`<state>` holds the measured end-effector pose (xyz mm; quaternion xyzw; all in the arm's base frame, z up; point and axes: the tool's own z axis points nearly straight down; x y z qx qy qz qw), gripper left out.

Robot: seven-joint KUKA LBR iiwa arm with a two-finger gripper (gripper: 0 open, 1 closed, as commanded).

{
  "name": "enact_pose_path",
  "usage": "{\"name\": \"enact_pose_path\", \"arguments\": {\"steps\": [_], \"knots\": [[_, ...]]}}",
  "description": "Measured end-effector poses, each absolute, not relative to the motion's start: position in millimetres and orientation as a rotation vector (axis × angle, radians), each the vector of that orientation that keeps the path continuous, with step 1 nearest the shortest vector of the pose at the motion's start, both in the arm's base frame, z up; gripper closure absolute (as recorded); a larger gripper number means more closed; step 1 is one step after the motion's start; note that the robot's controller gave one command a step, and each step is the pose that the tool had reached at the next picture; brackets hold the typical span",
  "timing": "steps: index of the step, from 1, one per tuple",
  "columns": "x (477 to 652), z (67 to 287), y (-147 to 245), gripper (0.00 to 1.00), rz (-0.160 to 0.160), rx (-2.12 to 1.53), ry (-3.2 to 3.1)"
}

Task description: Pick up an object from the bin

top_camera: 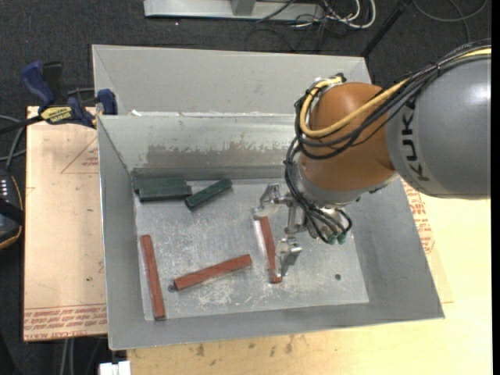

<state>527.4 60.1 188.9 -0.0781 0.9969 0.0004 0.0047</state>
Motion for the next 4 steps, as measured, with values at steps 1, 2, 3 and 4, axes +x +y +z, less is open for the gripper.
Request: {"name": "enact_pose_path", "arguments": {"steps": [1, 2, 3, 4], "knots": [[514.6, 127, 76, 0.00, 0.002, -0.260, 3.126], [546.9, 79, 90, 1.00, 0.007, -0.551, 3.065], [547.0, 79, 90, 1.00, 0.007, -0.551, 3.065], [541.1, 160, 82, 0.00, 0.002, -0.601, 3.086]]}}
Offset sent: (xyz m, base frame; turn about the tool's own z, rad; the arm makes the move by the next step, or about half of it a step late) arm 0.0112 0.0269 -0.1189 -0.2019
